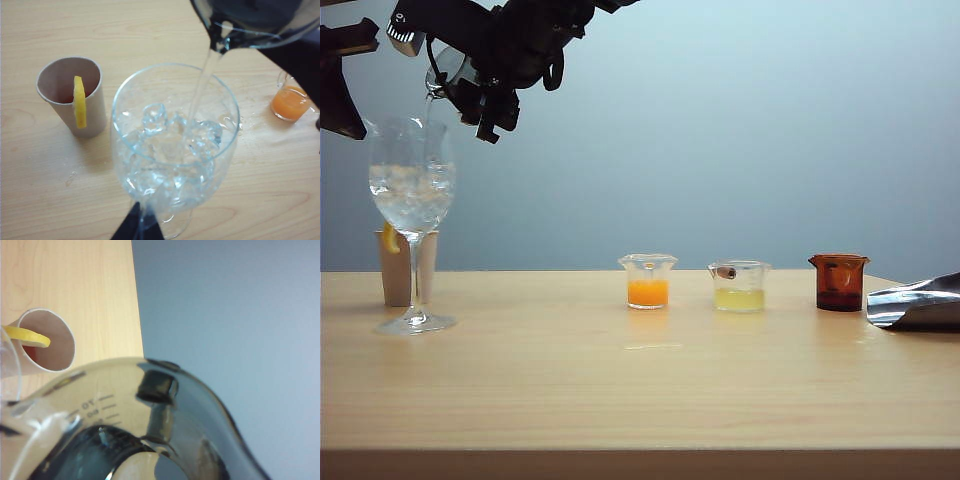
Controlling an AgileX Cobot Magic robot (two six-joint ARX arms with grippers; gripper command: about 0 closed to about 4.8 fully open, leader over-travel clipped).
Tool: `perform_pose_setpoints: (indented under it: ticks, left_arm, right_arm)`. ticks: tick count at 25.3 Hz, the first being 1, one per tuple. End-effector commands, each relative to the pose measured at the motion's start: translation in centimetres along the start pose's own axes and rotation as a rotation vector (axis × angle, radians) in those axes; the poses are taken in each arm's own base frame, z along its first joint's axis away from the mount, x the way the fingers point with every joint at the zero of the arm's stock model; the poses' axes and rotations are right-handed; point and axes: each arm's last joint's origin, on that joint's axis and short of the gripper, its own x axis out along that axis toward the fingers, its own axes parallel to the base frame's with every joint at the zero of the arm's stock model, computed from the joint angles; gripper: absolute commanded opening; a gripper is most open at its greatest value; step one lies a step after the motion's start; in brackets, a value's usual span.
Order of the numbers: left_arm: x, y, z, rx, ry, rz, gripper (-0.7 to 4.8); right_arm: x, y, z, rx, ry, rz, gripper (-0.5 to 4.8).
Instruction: Pick up the first measuring cup from the left, pour the coconut rum inside into the goblet, and finally put the measuring cup back in its original place.
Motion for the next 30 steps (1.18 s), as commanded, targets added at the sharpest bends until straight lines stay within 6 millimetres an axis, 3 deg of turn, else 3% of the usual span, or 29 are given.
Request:
perform_pose_setpoints:
  ticks: [1, 8, 30]
  left_arm:
    - [-0.11, -0.01, 0.23, 0.006, -0.012, 0.000, -0.04]
    - [-0.11, -0.01, 0.23, 0.006, -0.012, 0.000, -0.04]
    - [0.76, -0.25, -0.18, 0.005, 0.027, -0.019, -0.04]
  right_arm:
    - [-0.36, -0.96, 0.43, -0.006, -0.014, -0.044, 1.44]
    - [-0.39, -0.87, 0.76, -0.078, -0.020, -0.045, 1.44]
    - [-0.47, -1.23, 1.27, -0.075, -0.036, -0.096, 1.44]
